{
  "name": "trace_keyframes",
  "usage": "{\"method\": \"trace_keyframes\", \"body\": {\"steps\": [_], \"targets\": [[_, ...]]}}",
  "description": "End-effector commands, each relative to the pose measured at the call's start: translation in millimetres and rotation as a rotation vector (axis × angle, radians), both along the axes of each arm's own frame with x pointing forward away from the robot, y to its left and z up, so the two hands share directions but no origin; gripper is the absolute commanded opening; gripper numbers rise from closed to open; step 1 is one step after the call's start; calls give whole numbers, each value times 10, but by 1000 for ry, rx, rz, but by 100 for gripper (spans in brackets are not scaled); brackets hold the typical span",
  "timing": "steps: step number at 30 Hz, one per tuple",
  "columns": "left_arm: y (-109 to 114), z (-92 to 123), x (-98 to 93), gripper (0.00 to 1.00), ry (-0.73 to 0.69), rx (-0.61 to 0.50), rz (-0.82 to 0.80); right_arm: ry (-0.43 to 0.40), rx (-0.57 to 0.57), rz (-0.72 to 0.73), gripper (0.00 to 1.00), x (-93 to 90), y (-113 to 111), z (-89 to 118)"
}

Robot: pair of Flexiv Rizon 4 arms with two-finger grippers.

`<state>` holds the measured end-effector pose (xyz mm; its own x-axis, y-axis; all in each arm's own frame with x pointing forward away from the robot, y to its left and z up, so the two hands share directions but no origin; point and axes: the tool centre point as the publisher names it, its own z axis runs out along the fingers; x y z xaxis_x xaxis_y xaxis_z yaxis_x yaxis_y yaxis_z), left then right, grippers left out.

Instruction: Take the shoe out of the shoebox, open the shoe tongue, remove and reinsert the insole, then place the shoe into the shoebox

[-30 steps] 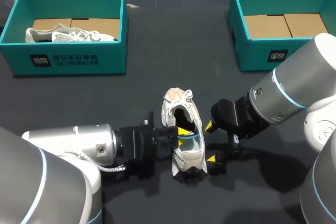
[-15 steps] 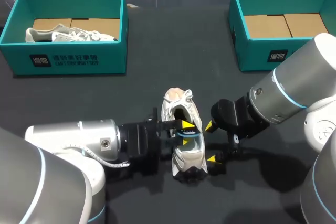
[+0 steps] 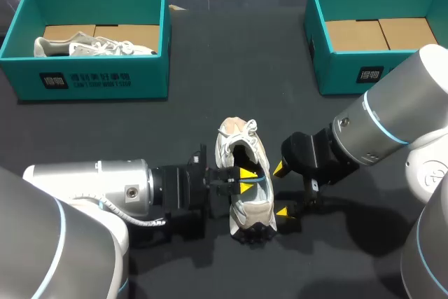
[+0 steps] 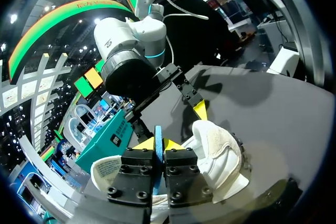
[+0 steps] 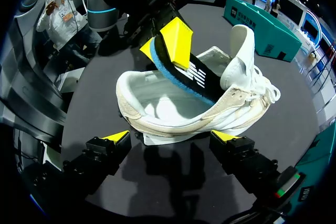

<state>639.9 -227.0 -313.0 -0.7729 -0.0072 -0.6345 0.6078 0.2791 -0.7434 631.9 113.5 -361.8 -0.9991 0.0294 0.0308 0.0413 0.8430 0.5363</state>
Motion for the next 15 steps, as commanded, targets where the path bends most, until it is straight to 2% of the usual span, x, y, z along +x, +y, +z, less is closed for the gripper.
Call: {"method": "trace_keyframes", "body": {"steps": [1, 8, 15], "targets": [[-63, -75, 32, 0, -11, 12, -16, -2, 0, -1, 100, -14, -4, 0], [-113, -288, 152, 0, -34, 60, -2, -2, 0, -1, 100, -14, -4, 0], [-98, -403, 267, 0, -36, 107, 28, -2, 0, -1, 100, -14, -4, 0]]}}
